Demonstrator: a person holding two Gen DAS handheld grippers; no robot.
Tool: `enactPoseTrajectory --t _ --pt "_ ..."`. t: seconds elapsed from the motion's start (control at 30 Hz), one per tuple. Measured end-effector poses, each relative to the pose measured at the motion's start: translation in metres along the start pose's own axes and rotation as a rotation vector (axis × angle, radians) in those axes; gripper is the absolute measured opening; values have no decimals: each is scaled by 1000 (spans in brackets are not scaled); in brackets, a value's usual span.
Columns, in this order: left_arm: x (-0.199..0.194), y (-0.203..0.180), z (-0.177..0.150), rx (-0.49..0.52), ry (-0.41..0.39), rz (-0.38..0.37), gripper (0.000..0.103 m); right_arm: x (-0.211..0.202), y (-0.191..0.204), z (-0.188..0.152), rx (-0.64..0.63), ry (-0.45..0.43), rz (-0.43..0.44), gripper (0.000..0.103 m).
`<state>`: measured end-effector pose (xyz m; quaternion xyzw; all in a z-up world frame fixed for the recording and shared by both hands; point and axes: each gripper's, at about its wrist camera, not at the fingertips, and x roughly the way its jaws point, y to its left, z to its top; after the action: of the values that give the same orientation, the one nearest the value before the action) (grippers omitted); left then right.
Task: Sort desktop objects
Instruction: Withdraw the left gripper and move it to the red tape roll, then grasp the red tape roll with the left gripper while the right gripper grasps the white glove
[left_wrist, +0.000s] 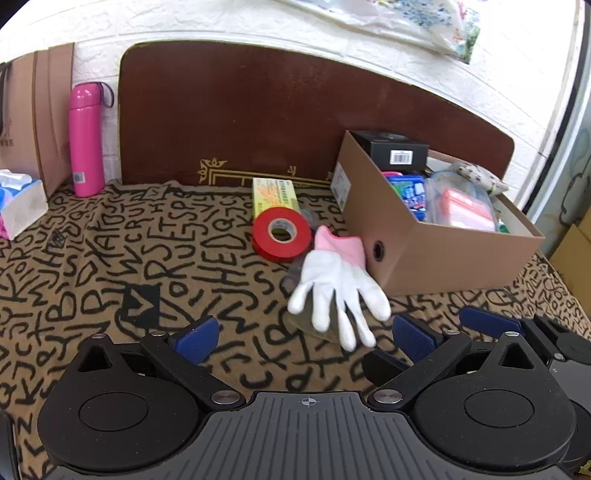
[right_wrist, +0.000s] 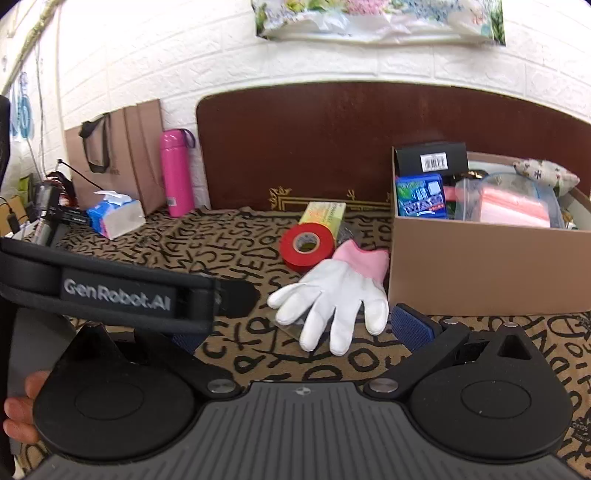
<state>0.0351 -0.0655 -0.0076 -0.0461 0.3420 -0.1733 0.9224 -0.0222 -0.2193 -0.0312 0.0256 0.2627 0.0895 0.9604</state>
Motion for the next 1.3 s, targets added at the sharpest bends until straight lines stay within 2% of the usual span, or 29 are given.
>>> enactPoseTrajectory --t 0.47,0.7,0.97,1.07,1.2,1.3 --pt "65 41 31 -60 33 29 100 66 -10 6 31 61 -30 101" --pt "105 52 49 -111 43 21 94 101 -14 9 61 99 -30 93" --pt "151 62 65 -175 69 27 81 119 -26 7 98 119 -57 83" --pt "159 64 71 -202 73 -5 80 121 -29 7 110 121 -51 82" --pt "167 58 79 -167 67 -7 79 124 -30 7 114 120 -54 78" --pt "178 59 82 -176 93 -20 71 125 -31 7 119 123 -51 73"
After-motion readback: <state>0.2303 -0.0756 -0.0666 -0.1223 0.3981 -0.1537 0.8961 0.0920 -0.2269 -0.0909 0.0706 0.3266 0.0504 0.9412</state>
